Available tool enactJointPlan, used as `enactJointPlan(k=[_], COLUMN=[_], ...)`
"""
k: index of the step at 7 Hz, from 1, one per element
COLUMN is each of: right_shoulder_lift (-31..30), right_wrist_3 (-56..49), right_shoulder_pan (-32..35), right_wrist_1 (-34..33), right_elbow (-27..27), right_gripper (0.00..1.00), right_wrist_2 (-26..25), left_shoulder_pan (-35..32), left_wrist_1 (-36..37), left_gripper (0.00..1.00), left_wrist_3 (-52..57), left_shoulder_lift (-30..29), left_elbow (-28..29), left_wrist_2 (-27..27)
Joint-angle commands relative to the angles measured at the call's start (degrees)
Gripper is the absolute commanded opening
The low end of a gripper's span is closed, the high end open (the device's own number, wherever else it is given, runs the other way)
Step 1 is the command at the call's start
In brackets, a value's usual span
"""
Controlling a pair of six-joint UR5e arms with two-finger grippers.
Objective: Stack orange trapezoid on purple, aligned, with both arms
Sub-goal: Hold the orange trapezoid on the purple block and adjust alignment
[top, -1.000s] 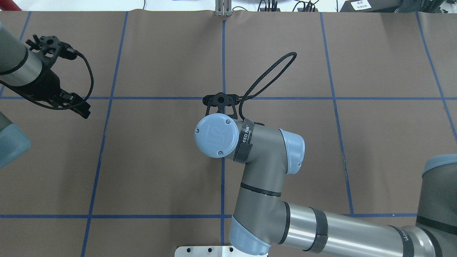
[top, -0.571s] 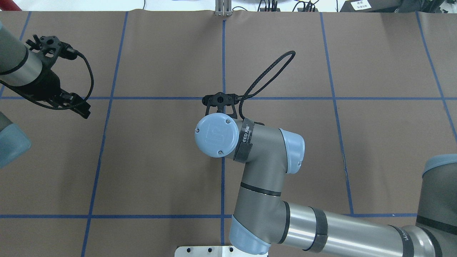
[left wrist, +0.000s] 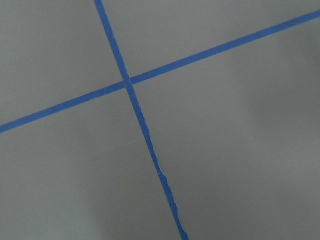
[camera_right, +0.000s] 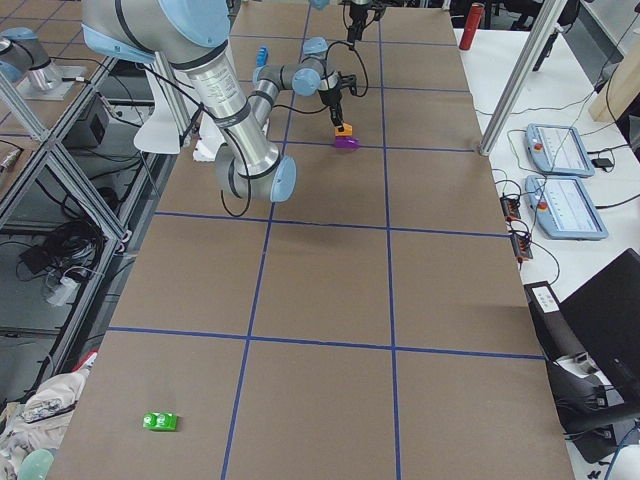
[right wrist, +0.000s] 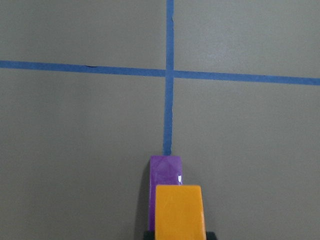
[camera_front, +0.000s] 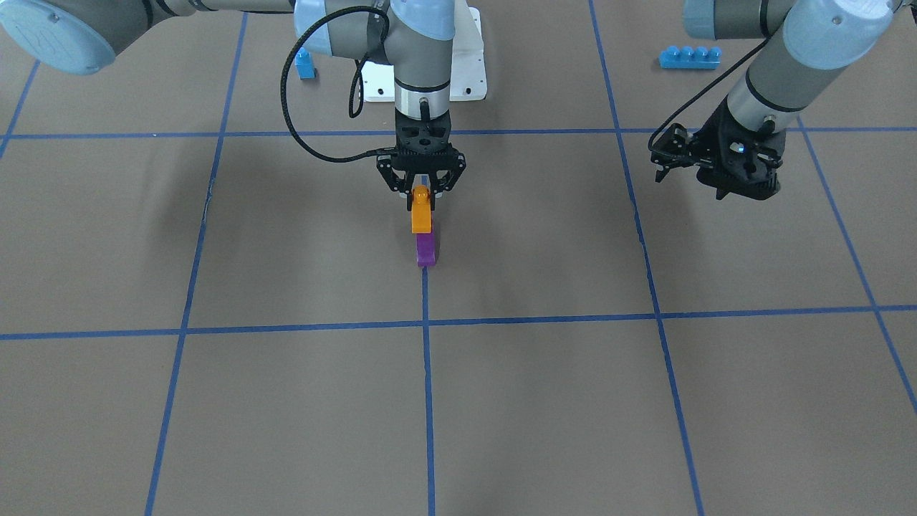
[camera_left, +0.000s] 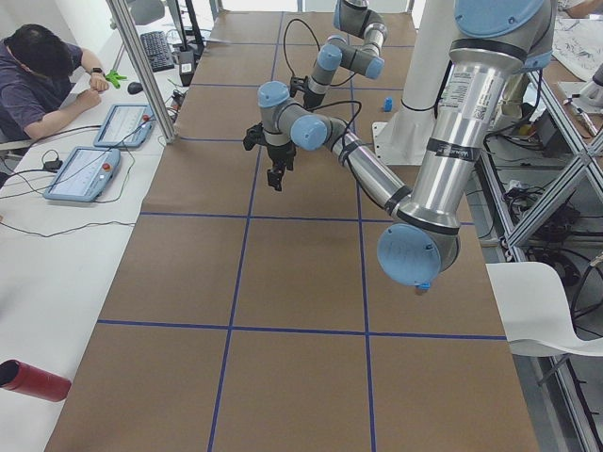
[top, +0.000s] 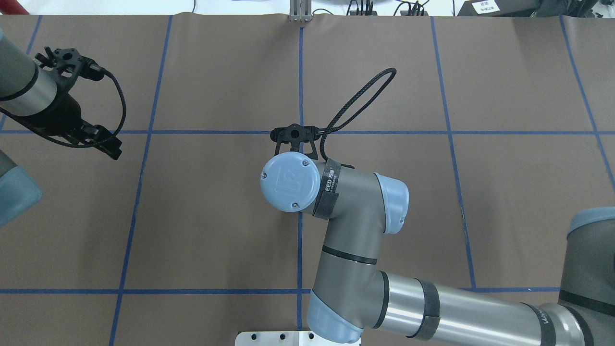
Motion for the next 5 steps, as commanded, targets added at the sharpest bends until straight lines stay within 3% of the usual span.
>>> enactJointPlan(k=[1,5], right_shoulder_lift=[0.06,0.06], right_wrist_3=[-0.03,-0.03], right_shoulder_pan=[0.0,-0.09], right_wrist_1=[0.0,0.0], right_elbow=[-0.04,-0.39], right_gripper=[0.0,0.0], right_wrist_2=[0.0,0.0], left_shoulder_pan=[0.0,0.0], left_wrist_1=[0.0,0.0], left_gripper=[1.0,1.0], left_wrist_3=[0.01,0.01], left_shoulder_lift=[0.0,0.0], left_elbow=[-0.04,-0.04], left_wrist_2=[0.0,0.0])
